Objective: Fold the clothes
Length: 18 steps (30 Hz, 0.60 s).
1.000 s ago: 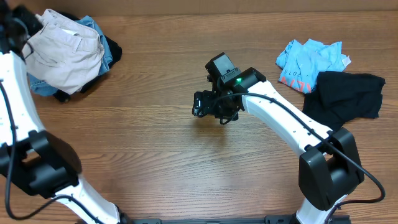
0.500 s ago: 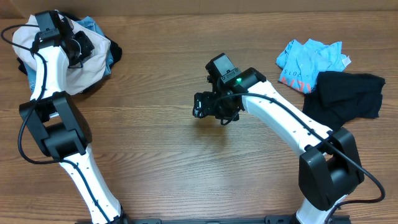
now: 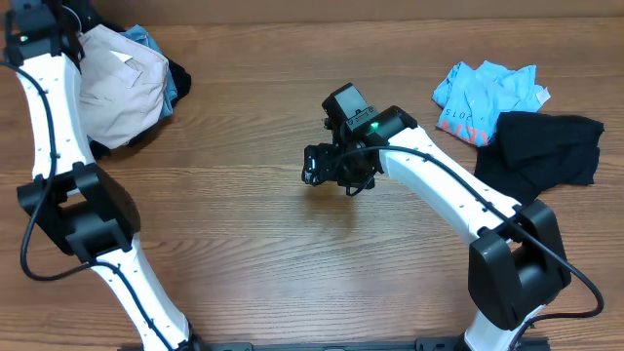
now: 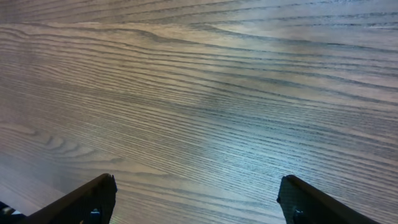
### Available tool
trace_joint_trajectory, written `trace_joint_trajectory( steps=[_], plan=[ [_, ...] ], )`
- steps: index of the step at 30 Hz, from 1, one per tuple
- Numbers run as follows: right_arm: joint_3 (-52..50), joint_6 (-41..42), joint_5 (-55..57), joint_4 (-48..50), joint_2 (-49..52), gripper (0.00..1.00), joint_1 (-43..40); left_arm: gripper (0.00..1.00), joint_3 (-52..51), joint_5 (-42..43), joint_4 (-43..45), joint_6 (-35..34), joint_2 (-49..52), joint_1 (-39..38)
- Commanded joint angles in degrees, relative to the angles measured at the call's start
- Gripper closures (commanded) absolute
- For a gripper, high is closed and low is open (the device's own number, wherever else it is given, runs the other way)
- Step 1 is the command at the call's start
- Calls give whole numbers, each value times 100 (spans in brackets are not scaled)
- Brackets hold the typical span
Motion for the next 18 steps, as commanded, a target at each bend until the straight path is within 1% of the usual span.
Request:
trace_joint_trajectory(
  steps=[1, 3, 4, 7, 10, 11, 14, 15, 16, 18],
  plan=[
    [-11, -42, 15, 0, -2, 12, 15, 96, 24, -463, -4, 212, 684, 120],
    [-11, -42, 17, -50, -2, 12, 15, 93, 24, -730, -55, 223, 973, 227],
    [-11, -44, 17, -72, -2, 12, 15, 91, 24, -813, -116, 260, 1095, 275],
    [-11, -42, 17, -74, -2, 12, 15, 85, 24, -901, -348, 319, 1362, 461],
    [-11, -42, 15, -114, -2, 12, 15, 86, 26, -837, -575, 223, 1364, 654],
    [-11, -42, 15, -118, -2, 11, 15, 87, 39, -656, -649, 219, 1263, 706],
    [-11, 37, 13, -101, -2, 11, 15, 82, 44, -57, -640, 195, 833, 728],
    [-9, 289, 13, -96, -7, 11, 15, 77, 44, 205, -632, 57, 540, 715],
    [0, 404, 17, -96, -15, 11, 15, 68, 44, 459, -629, -22, 308, 704],
    [57, 566, 236, -103, -63, 11, 15, 62, 44, 1169, -629, -66, -186, 699]
  ],
)
